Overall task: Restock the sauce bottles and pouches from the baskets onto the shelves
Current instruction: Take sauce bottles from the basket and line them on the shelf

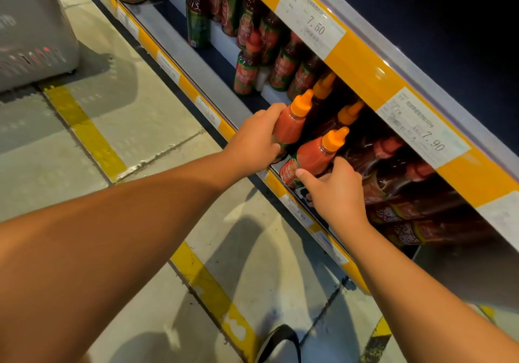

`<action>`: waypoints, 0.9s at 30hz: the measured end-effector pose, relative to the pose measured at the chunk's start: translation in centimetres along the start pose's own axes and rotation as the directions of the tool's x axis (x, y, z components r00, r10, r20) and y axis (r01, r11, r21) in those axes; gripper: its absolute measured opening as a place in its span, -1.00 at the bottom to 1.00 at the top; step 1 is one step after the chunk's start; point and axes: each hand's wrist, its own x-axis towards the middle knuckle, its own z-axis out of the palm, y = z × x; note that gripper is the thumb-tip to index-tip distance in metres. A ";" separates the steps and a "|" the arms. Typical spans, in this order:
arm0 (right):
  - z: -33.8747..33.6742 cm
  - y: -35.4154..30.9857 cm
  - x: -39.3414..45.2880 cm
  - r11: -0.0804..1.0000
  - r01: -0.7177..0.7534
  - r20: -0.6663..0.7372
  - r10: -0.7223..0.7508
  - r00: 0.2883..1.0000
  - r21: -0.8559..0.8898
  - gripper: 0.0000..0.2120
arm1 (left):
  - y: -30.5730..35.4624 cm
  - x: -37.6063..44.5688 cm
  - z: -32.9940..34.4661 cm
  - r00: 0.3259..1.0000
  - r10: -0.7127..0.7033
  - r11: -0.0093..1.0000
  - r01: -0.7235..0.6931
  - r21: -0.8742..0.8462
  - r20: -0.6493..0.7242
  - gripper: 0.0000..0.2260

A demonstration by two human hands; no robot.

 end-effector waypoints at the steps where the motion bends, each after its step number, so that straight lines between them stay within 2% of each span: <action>1: 0.3 0.0 0.0 1.000 -0.016 -0.001 0.016 1.000 0.021 -0.63 | -0.4 0.0 0.4 1.000 -0.020 1.000 0.020 0.008 -0.001 -0.44; 10: 1.5 0.1 0.7 1.000 -0.007 -0.002 0.007 1.000 -0.022 -0.69 | -1.2 -0.1 2.0 0.989 -0.038 0.995 0.051 0.083 -0.146 -0.54; 16: 1.4 0.0 0.8 0.999 -0.022 0.055 0.025 0.998 -0.046 -0.70 | -0.5 -0.2 1.6 0.990 -0.069 0.990 0.083 0.112 -0.122 -0.57; 21: 0.2 -0.5 0.5 0.996 -0.003 0.094 0.011 0.995 -0.086 -0.72 | 0.7 -0.1 0.8 0.993 -0.116 0.976 0.117 0.184 -0.018 -0.58; 25: -1.9 -0.8 -0.5 0.991 0.058 0.099 -0.046 0.994 -0.122 -0.65 | 1.2 -1.8 -0.5 0.987 -0.160 0.977 0.161 0.143 -0.019 -0.40; 27: -3.3 -1.3 -1.6 0.976 0.110 0.140 -0.085 0.987 -0.187 -0.47 | 1.6 -3.7 -1.6 0.988 -0.148 0.980 0.154 0.126 -0.052 -0.44</action>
